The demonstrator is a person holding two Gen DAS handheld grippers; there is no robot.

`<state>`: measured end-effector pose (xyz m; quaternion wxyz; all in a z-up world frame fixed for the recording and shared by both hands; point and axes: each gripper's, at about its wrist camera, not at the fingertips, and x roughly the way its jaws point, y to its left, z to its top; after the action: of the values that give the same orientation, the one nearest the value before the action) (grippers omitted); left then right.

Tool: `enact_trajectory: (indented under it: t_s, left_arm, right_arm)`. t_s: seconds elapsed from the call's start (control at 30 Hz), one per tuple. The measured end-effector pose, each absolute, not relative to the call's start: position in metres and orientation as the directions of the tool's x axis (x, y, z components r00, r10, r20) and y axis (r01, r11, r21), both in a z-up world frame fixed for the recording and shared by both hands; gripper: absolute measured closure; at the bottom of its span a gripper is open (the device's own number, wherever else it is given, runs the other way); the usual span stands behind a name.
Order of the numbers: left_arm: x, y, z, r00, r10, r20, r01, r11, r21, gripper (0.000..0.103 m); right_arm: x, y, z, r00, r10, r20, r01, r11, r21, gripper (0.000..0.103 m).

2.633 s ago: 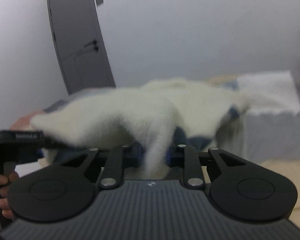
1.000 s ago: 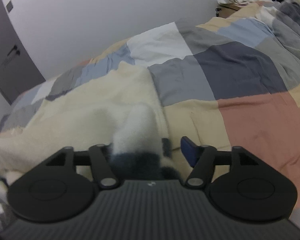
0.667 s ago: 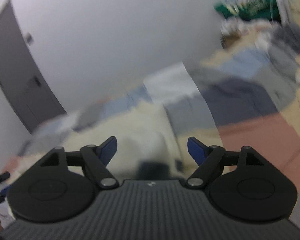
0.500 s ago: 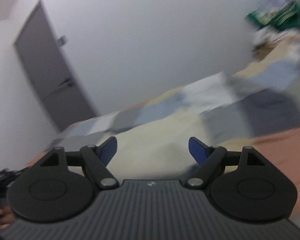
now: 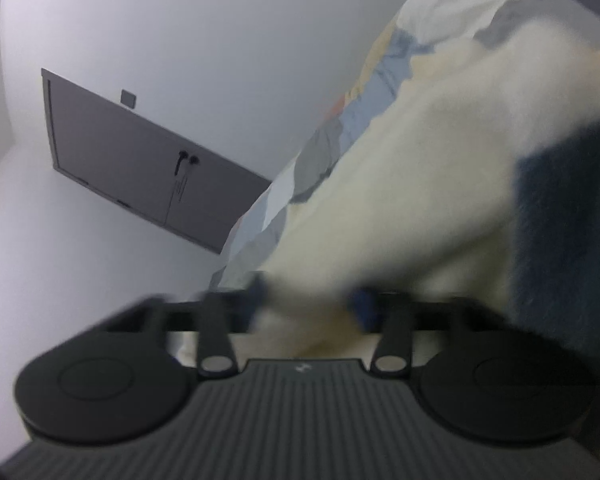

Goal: Fold large clothes
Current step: 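Lift the sweater high with both tools and shake it out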

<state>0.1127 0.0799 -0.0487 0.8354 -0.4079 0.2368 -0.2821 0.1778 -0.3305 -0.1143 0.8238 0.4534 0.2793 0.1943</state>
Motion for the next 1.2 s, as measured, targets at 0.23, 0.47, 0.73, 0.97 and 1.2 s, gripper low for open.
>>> enact_trajectory:
  t_s: [0.23, 0.47, 0.73, 0.97, 1.2]
  left_arm:
    - [0.124, 0.086, -0.058, 0.727, -0.673, -0.137, 0.234, 0.430, -0.872, 0.015]
    - [0.121, 0.090, -0.068, 0.730, -0.676, -0.100, 0.210, 0.360, -0.909, 0.015]
    - [0.124, 0.099, -0.077, 0.726, -0.668, -0.165, 0.113, 0.353, -0.929, 0.018]
    - [0.115, 0.098, -0.087, 0.722, -0.624, -0.298, 0.004, 0.435, -0.900, 0.071]
    - [0.085, 0.088, -0.056, 0.788, -0.564, -0.249, 0.118, 0.535, -0.837, 0.089]
  right_arm:
    - [0.142, -0.344, -0.059, 0.826, 0.554, -0.105, -0.260, 0.540, 0.800, 0.087]
    - [0.087, -0.342, -0.041, 0.812, 0.579, -0.079, -0.363, 0.606, 0.708, 0.087]
    - [0.042, -0.328, -0.035, 0.820, 0.563, -0.102, -0.396, 0.687, 0.610, 0.088]
    - [0.020, -0.318, -0.044, 0.851, 0.498, -0.166, -0.325, 0.748, 0.578, 0.088]
    - [0.027, -0.334, -0.055, 0.900, 0.391, -0.194, -0.187, 0.746, 0.639, 0.088]
